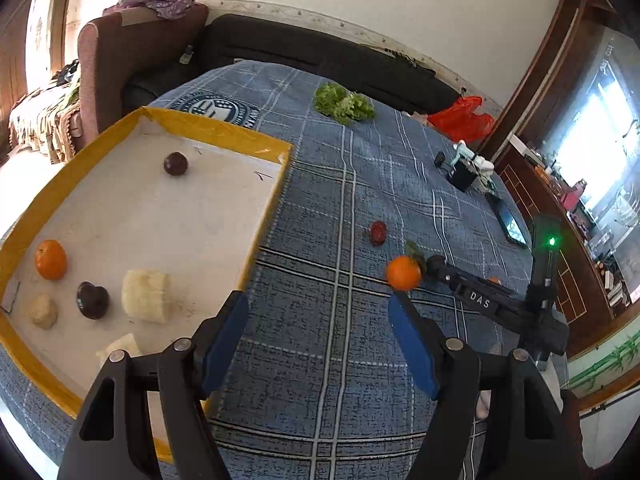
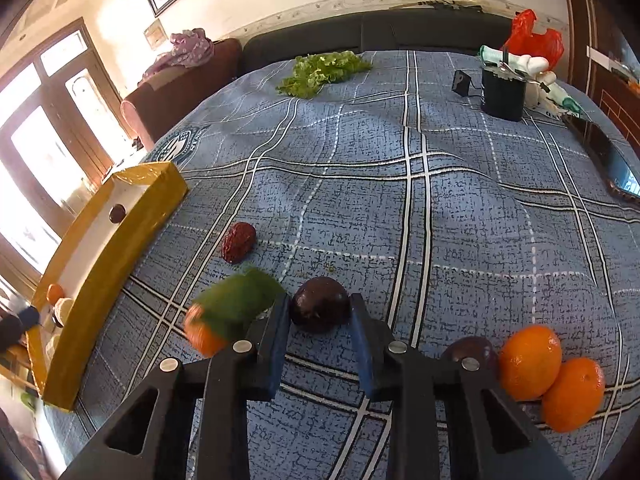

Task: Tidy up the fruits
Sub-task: 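Move both tools back to the fruit on the cloth, then grasp an orange with the left tool while the right grasps a plum, then lower the leafy orange and the plum into the tray and open both tools, then move both tools back to the oranges and plum on the cloth, then grasp an orange with the right tool while the left grasps a dark plum, then carry the plum and orange into the tray and open both tools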

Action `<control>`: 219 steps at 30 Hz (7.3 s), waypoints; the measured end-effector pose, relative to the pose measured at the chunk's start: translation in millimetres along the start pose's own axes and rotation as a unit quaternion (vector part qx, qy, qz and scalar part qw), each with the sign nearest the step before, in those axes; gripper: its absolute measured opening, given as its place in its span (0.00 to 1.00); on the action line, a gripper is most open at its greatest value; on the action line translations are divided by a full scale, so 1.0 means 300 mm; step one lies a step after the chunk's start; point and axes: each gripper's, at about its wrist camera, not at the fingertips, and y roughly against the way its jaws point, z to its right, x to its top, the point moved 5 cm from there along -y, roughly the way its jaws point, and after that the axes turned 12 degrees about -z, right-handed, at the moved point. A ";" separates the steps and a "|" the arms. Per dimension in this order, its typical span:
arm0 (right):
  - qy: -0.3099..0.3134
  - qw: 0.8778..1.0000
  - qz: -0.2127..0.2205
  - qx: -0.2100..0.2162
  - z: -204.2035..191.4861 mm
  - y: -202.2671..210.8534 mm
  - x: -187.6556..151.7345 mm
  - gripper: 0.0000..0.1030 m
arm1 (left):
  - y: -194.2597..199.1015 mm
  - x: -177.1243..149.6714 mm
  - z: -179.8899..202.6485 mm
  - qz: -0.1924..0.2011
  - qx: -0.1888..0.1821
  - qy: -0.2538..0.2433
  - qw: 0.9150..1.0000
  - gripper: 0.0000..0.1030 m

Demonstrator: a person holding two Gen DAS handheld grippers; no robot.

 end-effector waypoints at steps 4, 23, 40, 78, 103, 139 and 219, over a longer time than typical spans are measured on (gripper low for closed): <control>-0.007 1.000 0.010 0.010 0.014 0.022 -0.002 0.30 | -0.115 -0.005 0.097 -0.037 -0.003 -0.034 0.999 0.70; -0.041 0.998 0.041 0.039 0.055 0.104 0.012 0.31 | -0.411 0.093 0.322 -0.053 0.035 -0.154 0.986 0.34; -0.022 0.998 0.055 0.023 -0.019 0.107 0.011 0.31 | 0.088 0.120 -0.185 0.059 0.086 0.027 0.994 0.34; 0.146 0.986 -0.039 0.064 -0.854 -0.102 0.025 0.45 | 0.219 0.031 -0.596 0.069 0.073 0.138 0.985 0.65; -0.021 0.998 0.042 0.032 -0.274 0.183 -0.063 0.56 | 0.213 -0.055 -0.142 0.054 0.099 -0.003 0.994 0.84; -0.151 0.984 0.069 -0.060 0.342 0.295 -0.194 0.34 | -0.102 -0.041 0.348 -0.032 -0.050 -0.137 0.989 0.83; -0.047 0.992 0.114 0.025 -0.045 0.406 -0.138 0.36 | 0.275 0.048 -0.289 0.102 0.074 0.046 0.991 0.27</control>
